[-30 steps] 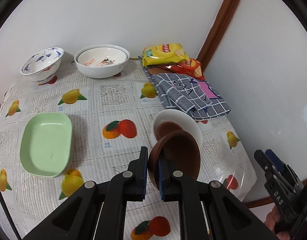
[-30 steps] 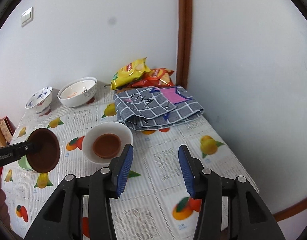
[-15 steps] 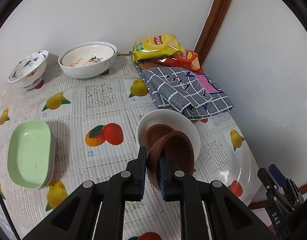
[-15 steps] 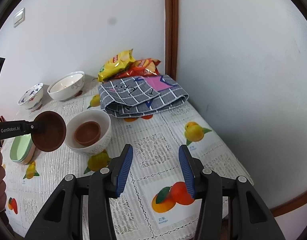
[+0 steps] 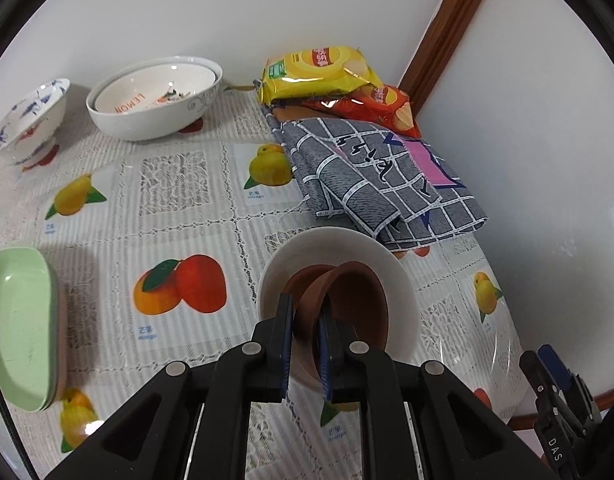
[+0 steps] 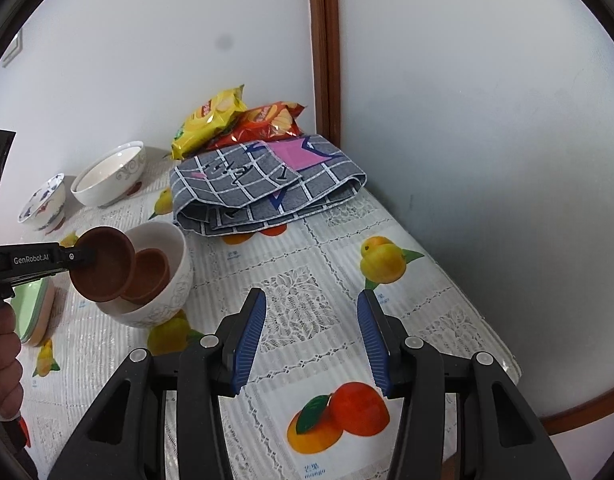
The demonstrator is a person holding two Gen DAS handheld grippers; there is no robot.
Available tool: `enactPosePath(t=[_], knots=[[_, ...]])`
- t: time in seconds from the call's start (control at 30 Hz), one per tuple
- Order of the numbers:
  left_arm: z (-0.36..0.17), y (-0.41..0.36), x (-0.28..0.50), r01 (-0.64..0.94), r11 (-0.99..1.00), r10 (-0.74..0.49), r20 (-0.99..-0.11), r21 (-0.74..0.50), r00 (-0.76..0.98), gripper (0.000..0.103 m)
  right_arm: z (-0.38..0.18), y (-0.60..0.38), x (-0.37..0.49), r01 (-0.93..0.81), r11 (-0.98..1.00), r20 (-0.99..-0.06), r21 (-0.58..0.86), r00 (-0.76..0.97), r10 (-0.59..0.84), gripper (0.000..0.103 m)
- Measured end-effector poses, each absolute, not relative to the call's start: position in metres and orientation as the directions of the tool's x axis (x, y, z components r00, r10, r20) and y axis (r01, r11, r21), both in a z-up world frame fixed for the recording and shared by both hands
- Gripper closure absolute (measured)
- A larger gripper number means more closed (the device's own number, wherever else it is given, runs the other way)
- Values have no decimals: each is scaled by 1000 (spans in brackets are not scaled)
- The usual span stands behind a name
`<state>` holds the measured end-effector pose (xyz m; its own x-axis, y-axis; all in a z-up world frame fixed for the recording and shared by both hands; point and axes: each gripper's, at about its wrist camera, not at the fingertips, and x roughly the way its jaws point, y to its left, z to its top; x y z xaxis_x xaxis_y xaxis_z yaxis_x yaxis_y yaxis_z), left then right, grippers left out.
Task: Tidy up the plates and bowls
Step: 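Carry the left gripper's brown bowl over the white bowl, then lower the brown bowl into the white bowl and open the left gripper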
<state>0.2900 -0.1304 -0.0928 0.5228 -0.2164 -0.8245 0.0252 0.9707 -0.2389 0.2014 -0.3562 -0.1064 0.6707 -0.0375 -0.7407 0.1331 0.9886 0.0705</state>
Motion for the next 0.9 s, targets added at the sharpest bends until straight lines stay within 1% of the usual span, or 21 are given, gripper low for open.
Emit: enactPosePath(t=[0.13,0.33,0.73,0.9], knots=[[-101,-128,298,23,963,-242,-825,-268,510,92,-114,-356,208,129,988,-753,88,658,-19,56],[-108,-130,305,23,961,-250,-828,-276,502,92,-119,-352,214,120,988,-755,96,656,-6,56],[-117,-130,313,20,950,-282,-825,-313,490,91,-125,-344,215,105,993,-767,62,641,-20,56],[-120,-130,314,19,946,-292,-825,-323,483,92,-126,-344,215,110,991,-774,74,633,-12,56]])
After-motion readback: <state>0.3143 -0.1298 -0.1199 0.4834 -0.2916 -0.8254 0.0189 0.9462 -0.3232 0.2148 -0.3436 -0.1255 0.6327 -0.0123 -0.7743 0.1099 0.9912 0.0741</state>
